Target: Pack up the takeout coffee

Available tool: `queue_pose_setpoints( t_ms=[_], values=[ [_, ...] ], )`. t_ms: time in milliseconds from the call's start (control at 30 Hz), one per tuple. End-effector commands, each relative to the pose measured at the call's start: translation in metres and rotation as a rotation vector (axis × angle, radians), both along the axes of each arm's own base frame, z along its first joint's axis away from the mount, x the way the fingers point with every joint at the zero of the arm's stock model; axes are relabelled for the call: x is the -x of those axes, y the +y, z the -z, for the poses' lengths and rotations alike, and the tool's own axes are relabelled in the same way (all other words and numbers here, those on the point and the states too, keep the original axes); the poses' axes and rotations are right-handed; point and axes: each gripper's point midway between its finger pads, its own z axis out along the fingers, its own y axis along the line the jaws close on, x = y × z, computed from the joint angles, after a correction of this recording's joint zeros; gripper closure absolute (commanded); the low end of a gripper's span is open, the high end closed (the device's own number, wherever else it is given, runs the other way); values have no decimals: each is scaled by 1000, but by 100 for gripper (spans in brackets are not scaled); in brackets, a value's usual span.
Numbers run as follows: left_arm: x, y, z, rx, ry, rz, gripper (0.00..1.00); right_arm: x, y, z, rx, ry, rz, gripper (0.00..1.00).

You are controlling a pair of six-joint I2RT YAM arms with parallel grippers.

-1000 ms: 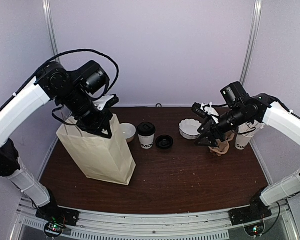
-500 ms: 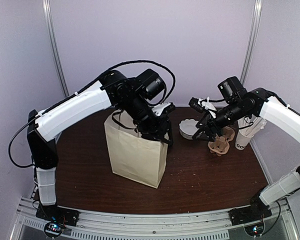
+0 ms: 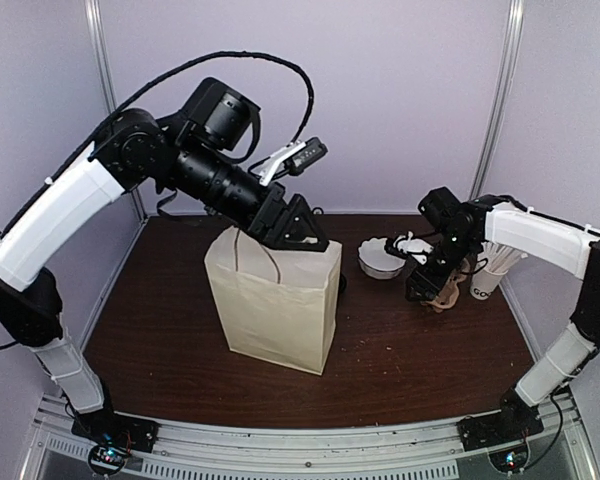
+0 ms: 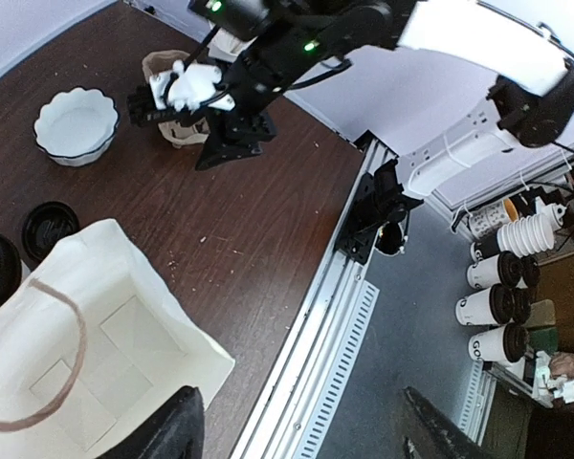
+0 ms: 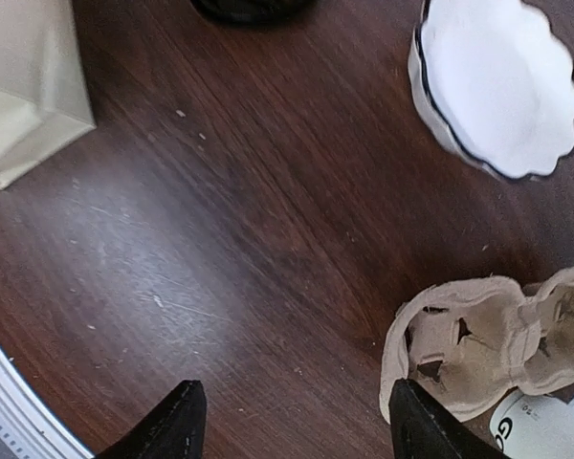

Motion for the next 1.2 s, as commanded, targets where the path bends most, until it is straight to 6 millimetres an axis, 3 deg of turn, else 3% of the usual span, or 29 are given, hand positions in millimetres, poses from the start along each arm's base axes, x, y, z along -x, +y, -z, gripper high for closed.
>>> queue_pose_setpoints(
  t_ms=[0, 167, 533, 800, 967, 1167],
  values=[
    [-3, 14, -2, -1, -131, 12, 29, -14, -36, 43, 206, 40, 90, 29],
    [-1, 30, -1, 4, -162, -11, 28, -28, -45, 72, 291, 92, 137, 26],
    [0, 44, 13, -14, -192, -34, 28, -50, -51, 87, 294, 126, 192, 26],
    [-6, 48, 11, -25, -232, -46, 27, -23, -39, 95, 230, 232, 94, 30],
    [-9, 47, 10, -26, -248, -43, 27, 17, -33, 86, 178, 319, -18, 33],
    [-19, 44, 12, -38, -262, -50, 27, 68, -45, 73, 182, 419, -106, 34]
  ],
)
